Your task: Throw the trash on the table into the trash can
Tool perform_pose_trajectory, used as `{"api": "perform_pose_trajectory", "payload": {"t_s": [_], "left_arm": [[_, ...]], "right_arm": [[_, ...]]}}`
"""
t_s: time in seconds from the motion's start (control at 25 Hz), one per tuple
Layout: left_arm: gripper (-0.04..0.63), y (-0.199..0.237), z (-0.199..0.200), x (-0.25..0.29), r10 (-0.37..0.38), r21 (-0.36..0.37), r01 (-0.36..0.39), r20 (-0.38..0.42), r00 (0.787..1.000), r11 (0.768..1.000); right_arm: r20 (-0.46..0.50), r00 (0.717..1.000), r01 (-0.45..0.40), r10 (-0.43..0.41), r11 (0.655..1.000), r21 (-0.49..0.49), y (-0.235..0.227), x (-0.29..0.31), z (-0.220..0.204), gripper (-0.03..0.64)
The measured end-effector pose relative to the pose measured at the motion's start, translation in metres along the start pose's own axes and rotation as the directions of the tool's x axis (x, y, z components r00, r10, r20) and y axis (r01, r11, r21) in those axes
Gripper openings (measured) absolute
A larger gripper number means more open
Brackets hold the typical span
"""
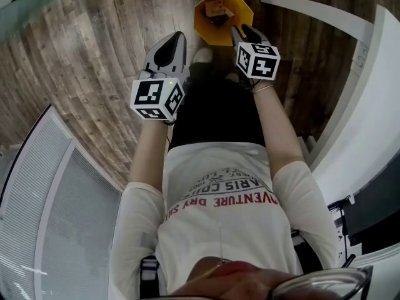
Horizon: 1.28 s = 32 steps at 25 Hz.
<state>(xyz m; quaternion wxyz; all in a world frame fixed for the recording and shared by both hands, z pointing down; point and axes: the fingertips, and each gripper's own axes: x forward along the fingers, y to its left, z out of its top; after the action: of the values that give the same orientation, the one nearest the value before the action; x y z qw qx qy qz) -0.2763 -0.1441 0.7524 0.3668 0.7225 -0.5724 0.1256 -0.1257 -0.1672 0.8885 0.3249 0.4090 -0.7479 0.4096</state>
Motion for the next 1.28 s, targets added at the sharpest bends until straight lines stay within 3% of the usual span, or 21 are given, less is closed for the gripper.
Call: {"api": "perform_pose_trajectory", "payload": {"t_s": [0.16, 0.36, 0.6, 0.72, 0.88, 1.08, 1.16, 1.28], "left_arm": [[0.023, -0.027, 0.046, -0.029, -0.004, 0.017, 0.003, 0.015, 1.000, 1.000], [0.023, -0.081, 0.116, -0.078, -0.044, 0.061, 0.042, 0.039, 0.998, 0.997], [0.023, -0.164, 0.189, -0.123, -0.135, 0.134, 0.126, 0.062, 0.989, 0.983], [0.023, -0.223, 0.221, -0.127, -0.250, 0.213, 0.229, 0.075, 0.965, 0.950], [0.023, -0.310, 0.259, -0.125, -0.430, 0.336, 0.389, 0.055, 0.901, 0.857], [0.023, -0.428, 0.260, -0.143, -0.613, 0.392, 0.571, -0.023, 0.790, 0.721], [0.023, -0.480, 0.250, -0.152, -0.683, 0.432, 0.638, -0.066, 0.727, 0.638], [0.023, -0.555, 0.222, -0.169, -0.776, 0.484, 0.739, -0.174, 0.606, 0.468]], "right_arm": [[0.055, 0.997, 0.052, -0.051, 0.998, -0.019, 0.013, -0.062, 0.035, 0.055], [0.179, 0.983, 0.044, -0.036, 0.998, -0.039, 0.053, -0.171, 0.104, 0.032], [0.326, 0.945, 0.087, -0.036, 0.986, -0.143, 0.088, -0.301, 0.174, 0.028], [0.424, 0.902, 0.149, -0.075, 0.979, -0.143, 0.083, -0.362, 0.202, 0.028], [0.555, 0.813, 0.221, -0.174, 0.975, -0.018, 0.055, -0.448, 0.229, 0.028], [0.642, 0.698, 0.315, -0.318, 0.941, 0.124, 0.013, -0.552, 0.209, 0.026], [0.658, 0.639, 0.370, -0.398, 0.909, 0.191, -0.008, -0.594, 0.188, 0.026], [0.659, 0.521, 0.417, -0.542, 0.836, 0.357, -0.040, -0.656, 0.143, 0.026]]}}
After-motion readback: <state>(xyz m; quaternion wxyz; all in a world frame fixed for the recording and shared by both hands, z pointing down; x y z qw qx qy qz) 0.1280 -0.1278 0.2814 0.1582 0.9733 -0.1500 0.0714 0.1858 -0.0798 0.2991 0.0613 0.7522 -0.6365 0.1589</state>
